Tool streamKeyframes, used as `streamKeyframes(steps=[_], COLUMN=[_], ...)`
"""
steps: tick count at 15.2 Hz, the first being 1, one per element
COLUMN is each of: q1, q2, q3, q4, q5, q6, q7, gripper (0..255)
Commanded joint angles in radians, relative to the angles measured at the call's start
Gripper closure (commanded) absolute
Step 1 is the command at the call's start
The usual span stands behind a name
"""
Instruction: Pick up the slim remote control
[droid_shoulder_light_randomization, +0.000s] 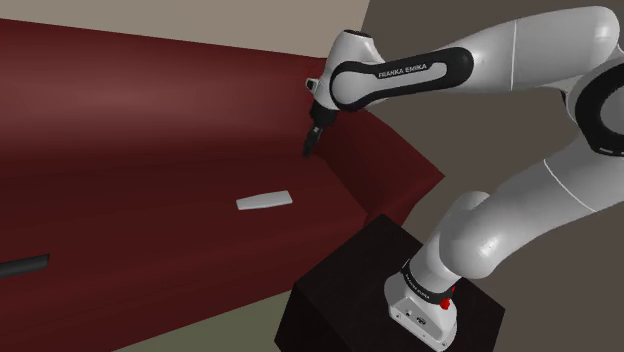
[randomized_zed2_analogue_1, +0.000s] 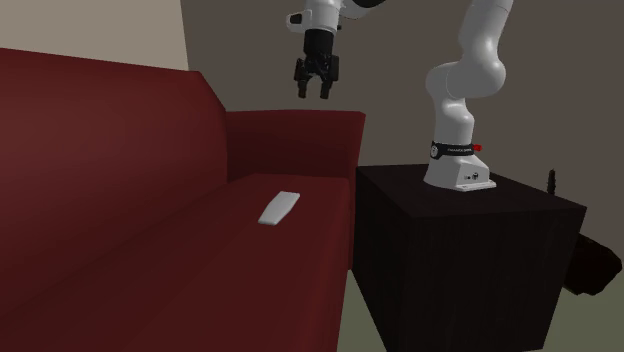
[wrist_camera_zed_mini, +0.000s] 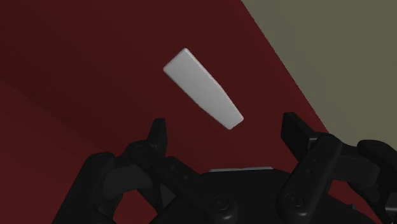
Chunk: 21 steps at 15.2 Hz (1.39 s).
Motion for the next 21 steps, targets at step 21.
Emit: streamKeyframes(steps=[21], q1=[0.062], q2=[0.775], q3=[0.041], q4=[0.275], q5=[-0.094], q6=[0.433], q7=[-0.508], gripper=[0])
